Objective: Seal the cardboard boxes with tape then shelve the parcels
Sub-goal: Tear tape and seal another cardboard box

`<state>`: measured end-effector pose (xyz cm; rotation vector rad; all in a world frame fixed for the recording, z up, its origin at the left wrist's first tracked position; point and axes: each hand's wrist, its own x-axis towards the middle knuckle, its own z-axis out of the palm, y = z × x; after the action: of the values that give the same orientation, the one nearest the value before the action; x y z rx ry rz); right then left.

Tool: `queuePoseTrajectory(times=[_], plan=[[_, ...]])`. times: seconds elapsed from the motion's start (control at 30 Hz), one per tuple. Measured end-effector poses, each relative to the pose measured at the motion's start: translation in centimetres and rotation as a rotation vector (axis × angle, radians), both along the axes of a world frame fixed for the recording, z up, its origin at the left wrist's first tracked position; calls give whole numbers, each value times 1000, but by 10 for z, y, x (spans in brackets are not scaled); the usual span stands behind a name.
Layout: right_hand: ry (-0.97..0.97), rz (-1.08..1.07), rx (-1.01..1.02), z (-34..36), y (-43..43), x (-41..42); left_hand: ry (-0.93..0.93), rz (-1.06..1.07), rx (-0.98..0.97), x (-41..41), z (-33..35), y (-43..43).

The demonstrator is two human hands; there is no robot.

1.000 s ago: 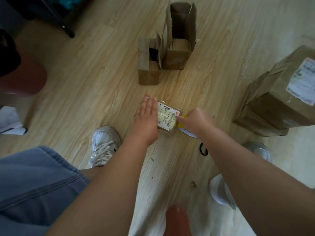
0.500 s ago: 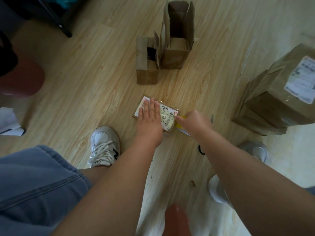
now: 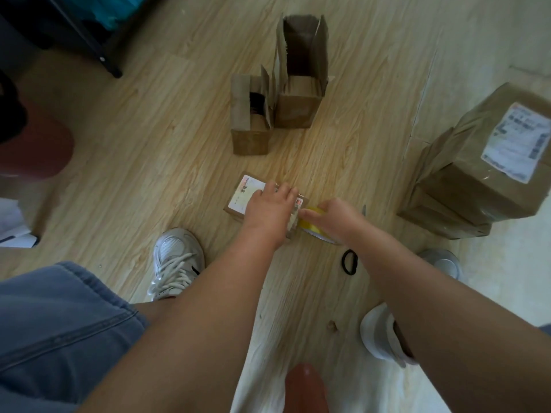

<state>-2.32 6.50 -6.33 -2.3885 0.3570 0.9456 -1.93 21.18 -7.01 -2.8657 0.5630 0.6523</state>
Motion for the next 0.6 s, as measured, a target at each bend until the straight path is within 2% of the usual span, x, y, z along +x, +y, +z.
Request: queuePoseTrajectory(times=[0.13, 0.2, 0.27, 0.4, 0.6], plan=[[-5, -116, 247, 24, -17, -3, -8, 29, -54, 4, 6, 16], [-19, -187, 333, 46, -22, 0, 14, 59, -132, 8, 13, 24], [-31, -171, 386, 69, -25, 5, 77, 101, -228, 13, 22, 28], [-93, -98, 441, 99, -21, 15, 183, 211, -471, 15, 21, 25], [-151, -22, 443, 92, -13, 13, 226, 339, -637, 0, 11, 25]])
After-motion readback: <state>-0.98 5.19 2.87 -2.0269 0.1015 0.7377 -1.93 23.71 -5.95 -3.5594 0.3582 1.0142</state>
